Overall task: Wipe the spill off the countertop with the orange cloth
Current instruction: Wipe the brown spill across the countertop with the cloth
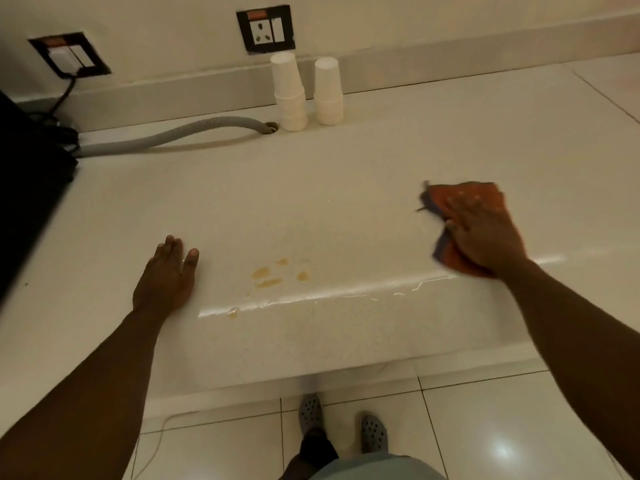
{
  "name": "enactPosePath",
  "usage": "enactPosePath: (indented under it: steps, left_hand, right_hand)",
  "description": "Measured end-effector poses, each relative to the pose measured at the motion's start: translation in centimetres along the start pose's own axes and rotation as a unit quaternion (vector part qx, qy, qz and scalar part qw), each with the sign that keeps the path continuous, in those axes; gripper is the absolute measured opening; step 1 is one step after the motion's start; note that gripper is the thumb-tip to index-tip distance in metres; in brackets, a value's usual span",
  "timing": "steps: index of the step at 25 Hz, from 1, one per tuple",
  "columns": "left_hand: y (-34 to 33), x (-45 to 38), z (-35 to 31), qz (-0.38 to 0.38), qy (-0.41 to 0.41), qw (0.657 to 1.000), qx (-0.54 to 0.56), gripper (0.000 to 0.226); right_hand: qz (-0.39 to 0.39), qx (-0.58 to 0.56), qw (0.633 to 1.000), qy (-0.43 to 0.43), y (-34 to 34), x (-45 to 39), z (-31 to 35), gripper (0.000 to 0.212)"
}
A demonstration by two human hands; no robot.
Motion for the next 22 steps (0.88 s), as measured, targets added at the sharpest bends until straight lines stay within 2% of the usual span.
enactPosePath:
  steps: [4,7,9,12,14,18,20,22]
  left_hand:
    - [-0.3,1.6,0.6,-0.014,0.005,1.0,-0.013,0.071]
    - [-0.6,1.8,0.4,-0.027,0.003,0.999,-0.03,0.069]
    - [-0.6,1.5,0.1,-0.034,-0.007,0.998,-0.054,0.064]
    - [-0.5,1.3,0.0,-0.027,0.014,0.997,-0.074,0.062]
    - [-1.0,2.1,-0.4,-0.018,0.0,0.997,-0.08,0.064]
    - [-1.3,3.8,-0.9,-0.02,0.02,0.999,-0.042,0.074]
    - [-1.1,4.0,-1.0,-0.022,0.032,0.998,-0.039,0.078]
    - [-1.0,3.8,-0.9,-0.026,0.024,0.999,-0.033,0.082]
  right_hand:
    - [-0.032,-0.029,0.993,-0.11,1.8,4.9,-6.0,0.058]
    - [-0.043,-0.032,0.984,-0.172,1.9,6.4,-5.7,0.058]
    - [-0.041,-0.032,0.984,-0.169,1.7,5.6,-3.8,0.057]
    - [-0.008,-0.027,0.997,-0.077,0.2,3.6,1.1,0.056]
    - [0.027,-0.024,0.999,-0.007,-1.2,3.0,4.7,0.057]
    - [0.09,-0.01,0.988,0.127,-3.9,4.9,10.5,0.059]
    - [0.125,-0.003,0.971,0.205,-4.9,7.2,11.6,0.06]
    - [0.128,-0.014,0.961,0.243,-4.2,8.5,10.2,0.059]
Point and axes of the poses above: each hand's wrist, its own x-axis away from the middle knuckle, its own y-axis out of the back of the hand, z = x × y, the point moved 8 cm from there along -x, towards the middle knuckle, and after that the axes turned 11 degrees about -x, right-handed, at the moved point
